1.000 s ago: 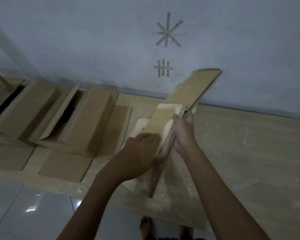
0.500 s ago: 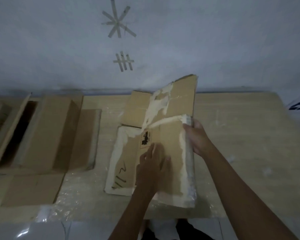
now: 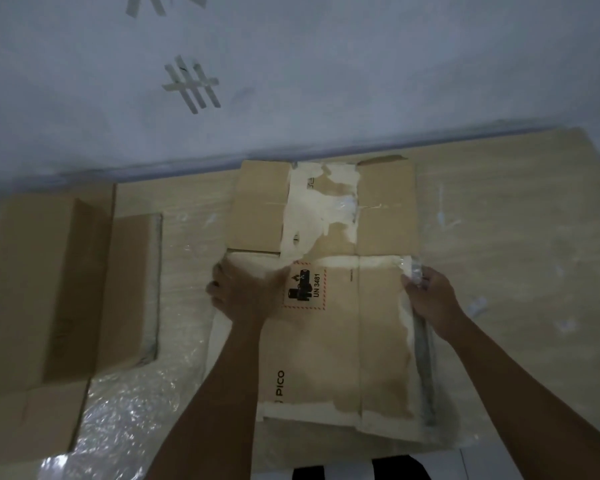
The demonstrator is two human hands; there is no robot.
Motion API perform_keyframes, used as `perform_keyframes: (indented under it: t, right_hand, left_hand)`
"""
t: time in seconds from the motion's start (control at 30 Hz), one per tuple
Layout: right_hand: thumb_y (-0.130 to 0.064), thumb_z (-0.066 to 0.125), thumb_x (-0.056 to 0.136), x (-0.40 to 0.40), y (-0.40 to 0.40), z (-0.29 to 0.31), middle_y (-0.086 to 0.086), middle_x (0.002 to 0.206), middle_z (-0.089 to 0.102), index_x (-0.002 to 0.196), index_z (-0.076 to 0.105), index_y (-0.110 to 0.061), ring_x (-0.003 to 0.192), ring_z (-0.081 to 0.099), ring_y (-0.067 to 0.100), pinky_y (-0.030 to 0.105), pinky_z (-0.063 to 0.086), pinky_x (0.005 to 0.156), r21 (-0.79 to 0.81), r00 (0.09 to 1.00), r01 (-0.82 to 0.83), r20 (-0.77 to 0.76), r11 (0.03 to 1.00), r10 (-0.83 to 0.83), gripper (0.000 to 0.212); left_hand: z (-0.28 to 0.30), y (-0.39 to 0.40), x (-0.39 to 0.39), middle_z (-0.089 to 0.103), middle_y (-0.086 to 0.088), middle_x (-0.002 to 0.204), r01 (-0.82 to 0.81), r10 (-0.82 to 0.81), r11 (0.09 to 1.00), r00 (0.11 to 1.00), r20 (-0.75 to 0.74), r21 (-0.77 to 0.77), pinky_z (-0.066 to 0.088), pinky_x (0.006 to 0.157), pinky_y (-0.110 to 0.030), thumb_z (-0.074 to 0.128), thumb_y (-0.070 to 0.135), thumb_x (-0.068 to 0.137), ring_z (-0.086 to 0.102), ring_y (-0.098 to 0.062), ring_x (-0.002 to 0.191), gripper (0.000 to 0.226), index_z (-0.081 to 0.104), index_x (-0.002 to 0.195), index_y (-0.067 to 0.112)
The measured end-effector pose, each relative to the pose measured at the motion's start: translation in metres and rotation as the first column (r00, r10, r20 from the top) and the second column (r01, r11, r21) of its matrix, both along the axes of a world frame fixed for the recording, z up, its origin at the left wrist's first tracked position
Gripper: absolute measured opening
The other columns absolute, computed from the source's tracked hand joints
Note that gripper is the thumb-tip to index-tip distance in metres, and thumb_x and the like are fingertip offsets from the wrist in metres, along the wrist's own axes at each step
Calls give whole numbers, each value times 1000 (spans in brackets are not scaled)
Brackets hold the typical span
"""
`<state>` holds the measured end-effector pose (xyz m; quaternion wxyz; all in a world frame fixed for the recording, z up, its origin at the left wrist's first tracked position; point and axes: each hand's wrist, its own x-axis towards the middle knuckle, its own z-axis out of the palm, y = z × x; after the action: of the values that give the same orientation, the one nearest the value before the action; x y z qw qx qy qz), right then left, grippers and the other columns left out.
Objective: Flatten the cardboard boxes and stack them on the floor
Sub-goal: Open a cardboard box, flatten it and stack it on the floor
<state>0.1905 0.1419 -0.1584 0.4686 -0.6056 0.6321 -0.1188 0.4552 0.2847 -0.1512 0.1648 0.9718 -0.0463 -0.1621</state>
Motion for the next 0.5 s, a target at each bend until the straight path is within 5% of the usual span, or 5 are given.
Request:
perform_keyframes:
  t: [0.07, 0.17, 0.33, 0.5]
  right_hand:
    - [-21, 67, 91, 0, -1, 6, 8, 92, 73, 103, 70, -16, 81, 68, 27, 41, 55, 76, 6, 996, 34, 85, 999, -34, 13]
    - [-16, 64, 93, 4, 5, 21, 1, 80, 68, 103, 69, -20, 69, 60, 18, 31, 47, 66, -45, 987, 41, 159, 998, -33, 12]
    - [-13, 61, 93, 9, 22, 49, -11, 71, 61, 100, 71, -21, 64, 52, 8, 29, 42, 70, -188, 971, 96, 235, 977, -50, 14]
    - [-13, 62, 92, -10, 49, 85, 2, 78, 64, 93, 69, -16, 71, 53, 13, 31, 43, 72, -280, 958, 132, 281, 951, -50, 7]
  left_hand:
    - [5, 1, 8, 52, -8, 133, -36, 36, 999, 999, 4, 17, 44, 97, -49, 68, 90, 13, 49, -39, 117, 135, 51, 127, 19]
    - [0, 19, 30, 50, -14, 136, 48, -50, 998, 995, -86, -29, 45, 100, -51, 78, 85, 41, 51, -44, 123, 126, 40, 139, 16]
    - [-7, 41, 59, 70, -10, 111, 168, -235, 930, 955, -179, -327, 52, 86, -39, 65, 69, 79, 66, -33, 105, 68, 66, 118, 13]
    - [28, 52, 46, 63, -1, 101, 93, -255, 817, 943, -212, -570, 41, 58, -12, 66, 40, 95, 60, -19, 90, 35, 62, 113, 11]
